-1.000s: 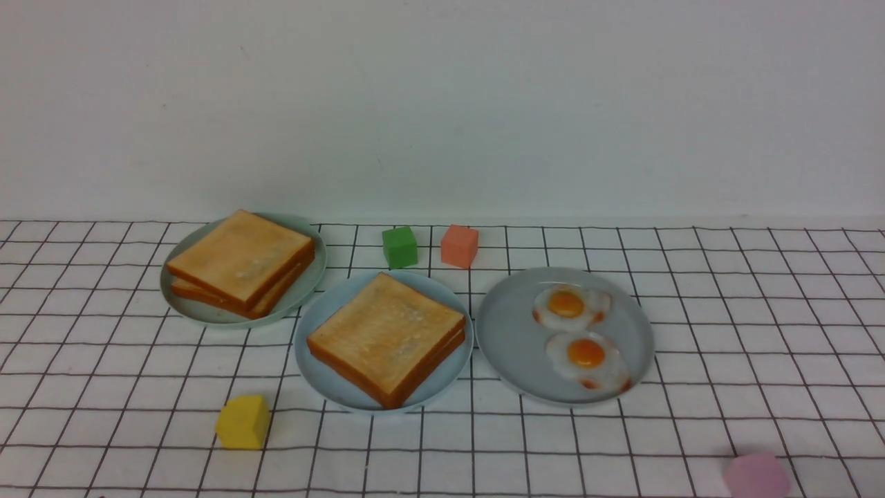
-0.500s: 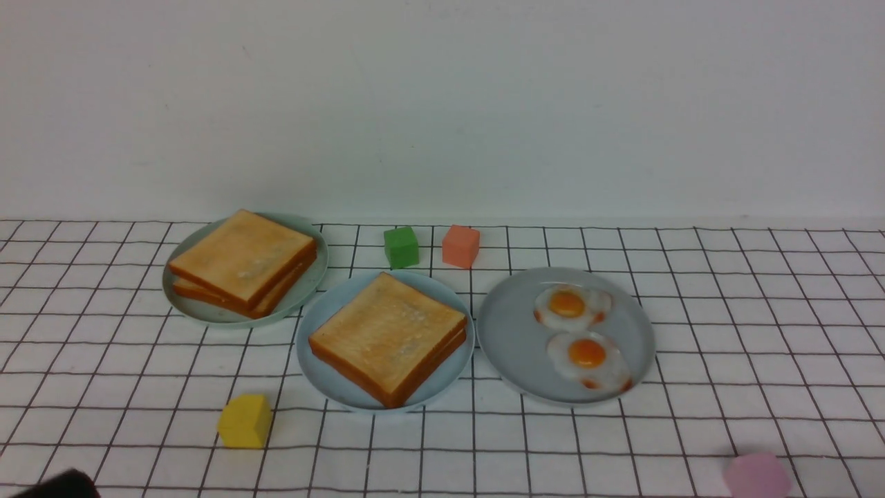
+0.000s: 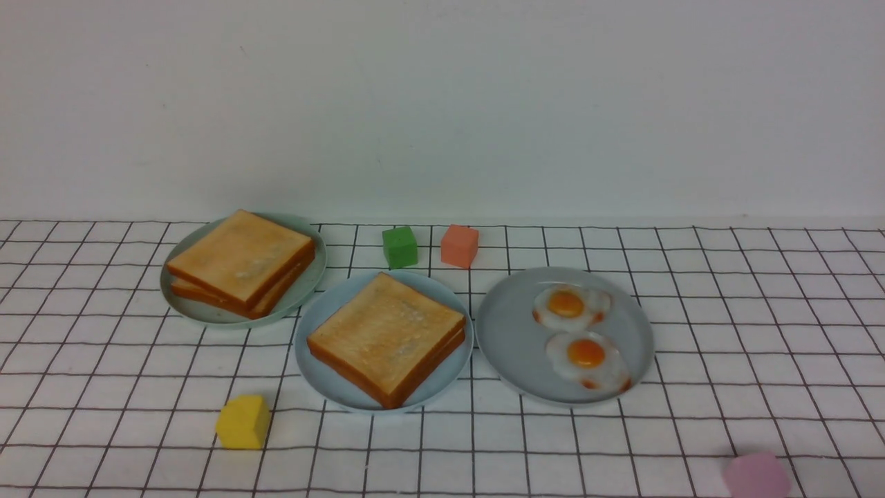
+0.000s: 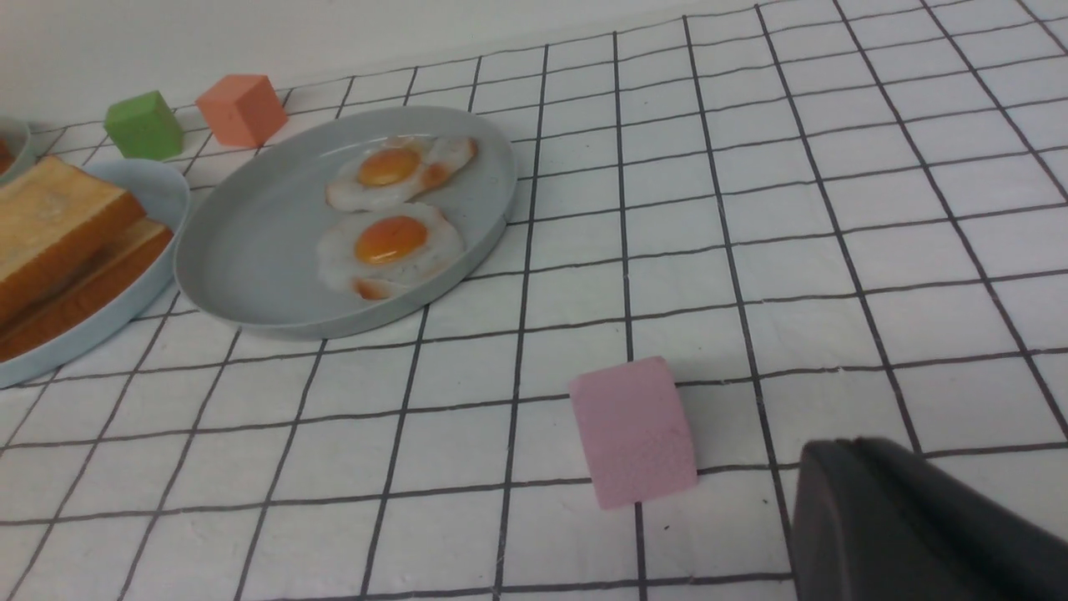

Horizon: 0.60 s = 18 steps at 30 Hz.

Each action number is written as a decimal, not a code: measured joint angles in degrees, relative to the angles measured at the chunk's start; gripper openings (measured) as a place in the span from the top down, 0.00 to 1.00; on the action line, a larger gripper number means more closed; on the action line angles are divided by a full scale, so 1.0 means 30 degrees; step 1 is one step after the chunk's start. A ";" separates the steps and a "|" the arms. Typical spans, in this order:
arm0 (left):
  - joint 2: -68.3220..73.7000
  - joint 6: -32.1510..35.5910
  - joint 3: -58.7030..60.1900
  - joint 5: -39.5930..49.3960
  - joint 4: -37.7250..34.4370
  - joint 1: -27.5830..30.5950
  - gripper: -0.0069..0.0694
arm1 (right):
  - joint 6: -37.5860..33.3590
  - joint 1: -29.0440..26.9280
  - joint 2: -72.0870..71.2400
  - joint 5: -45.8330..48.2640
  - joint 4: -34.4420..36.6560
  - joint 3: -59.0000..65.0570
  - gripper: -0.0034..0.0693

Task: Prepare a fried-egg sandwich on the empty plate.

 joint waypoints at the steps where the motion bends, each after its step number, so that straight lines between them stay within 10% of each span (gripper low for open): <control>1: 0.0000 -0.0035 0.0000 0.0000 -0.0018 0.0000 0.93 | 0.0000 0.0000 0.0000 0.0000 0.0000 0.0000 0.95; 18: 0.0000 -0.0074 0.0000 -0.0016 -0.0037 0.0000 0.93 | 0.0000 0.0000 0.0000 0.0000 0.0039 0.0000 0.94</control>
